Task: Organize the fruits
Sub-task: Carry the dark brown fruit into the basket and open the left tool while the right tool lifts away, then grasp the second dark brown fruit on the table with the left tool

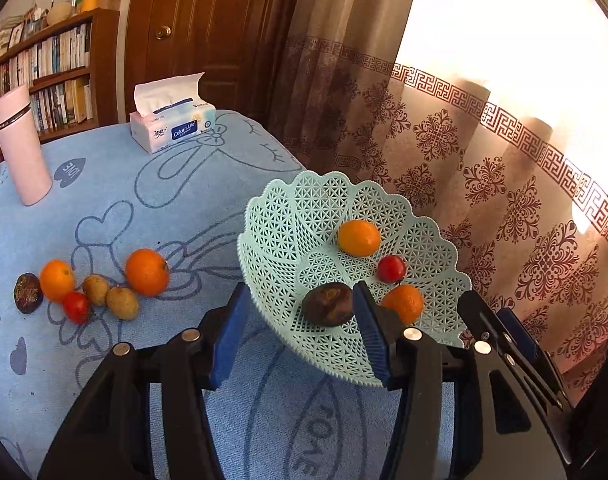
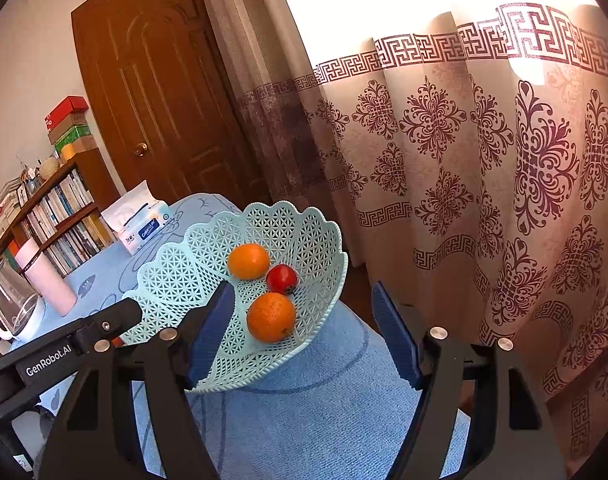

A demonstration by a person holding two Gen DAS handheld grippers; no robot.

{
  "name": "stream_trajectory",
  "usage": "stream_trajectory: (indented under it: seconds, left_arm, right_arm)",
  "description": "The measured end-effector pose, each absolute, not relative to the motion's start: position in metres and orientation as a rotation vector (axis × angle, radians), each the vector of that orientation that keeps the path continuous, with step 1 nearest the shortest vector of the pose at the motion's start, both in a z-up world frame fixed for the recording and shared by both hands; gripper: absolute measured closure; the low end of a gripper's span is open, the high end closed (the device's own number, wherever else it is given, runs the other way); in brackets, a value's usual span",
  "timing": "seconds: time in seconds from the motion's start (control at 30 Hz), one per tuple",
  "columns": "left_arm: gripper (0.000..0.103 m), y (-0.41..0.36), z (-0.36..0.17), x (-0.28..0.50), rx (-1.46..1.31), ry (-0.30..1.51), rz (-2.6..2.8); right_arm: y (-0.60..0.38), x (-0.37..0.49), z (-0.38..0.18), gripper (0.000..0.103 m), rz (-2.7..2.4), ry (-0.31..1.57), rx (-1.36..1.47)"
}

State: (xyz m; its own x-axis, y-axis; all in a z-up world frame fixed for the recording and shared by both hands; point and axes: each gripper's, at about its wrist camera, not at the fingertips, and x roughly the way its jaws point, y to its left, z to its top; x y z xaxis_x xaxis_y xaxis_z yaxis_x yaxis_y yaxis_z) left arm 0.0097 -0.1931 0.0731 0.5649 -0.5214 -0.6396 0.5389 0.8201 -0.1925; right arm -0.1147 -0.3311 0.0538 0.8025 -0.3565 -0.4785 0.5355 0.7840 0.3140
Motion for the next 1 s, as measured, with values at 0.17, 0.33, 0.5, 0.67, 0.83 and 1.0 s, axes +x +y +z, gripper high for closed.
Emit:
stream_trajectory:
  seconds: [0.17,0.33,0.5,0.67,0.83,1.0]
  left_arm:
    - [0.042,-0.186,0.072,0.012,0.006,0.753,-0.606]
    - [0.026,-0.181,0.073,0.010,0.031,0.725,-0.557]
    - [0.016,-0.177,0.073,0.009,0.063,0.703,-0.509]
    - [0.016,-0.173,0.071,0.007,0.084,0.687,-0.481]
    - [0.016,-0.170,0.070,0.006,0.090,0.682,-0.464]
    - [0.016,-0.167,0.069,0.006,0.096,0.682,-0.447]
  right_arm:
    - [-0.332,-0.115,0.054,0.030,-0.496,0.412,0.457]
    - [-0.332,-0.114,0.054,0.030,-0.496,0.413,0.457]
    - [-0.332,-0.114,0.054,0.025,-0.494,0.414,0.455]
    - [-0.332,-0.113,0.053,0.025,-0.489,0.420,0.457]
    - [-0.333,-0.113,0.053,0.025,-0.488,0.422,0.456]
    - [-0.333,-0.113,0.053,0.025,-0.488,0.421,0.456]
